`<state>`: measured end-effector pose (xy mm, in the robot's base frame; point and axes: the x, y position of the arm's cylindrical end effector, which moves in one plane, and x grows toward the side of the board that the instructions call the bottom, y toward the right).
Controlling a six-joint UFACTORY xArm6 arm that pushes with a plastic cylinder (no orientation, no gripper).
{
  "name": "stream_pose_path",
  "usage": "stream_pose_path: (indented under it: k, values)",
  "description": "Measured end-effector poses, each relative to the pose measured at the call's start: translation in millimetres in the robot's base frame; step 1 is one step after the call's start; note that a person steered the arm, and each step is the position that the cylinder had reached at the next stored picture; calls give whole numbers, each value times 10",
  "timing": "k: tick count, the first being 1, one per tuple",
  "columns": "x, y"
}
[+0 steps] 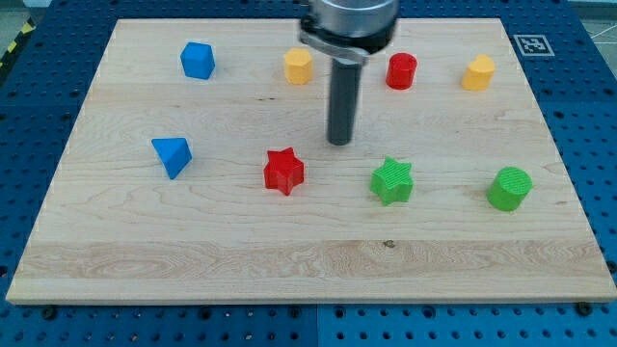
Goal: Move your arm towards the top of the blue triangle
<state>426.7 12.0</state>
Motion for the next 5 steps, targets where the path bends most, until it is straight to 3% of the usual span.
stream_pose_path:
  k: [3, 5]
  values:
    - [-114, -1317]
    - [207, -1659]
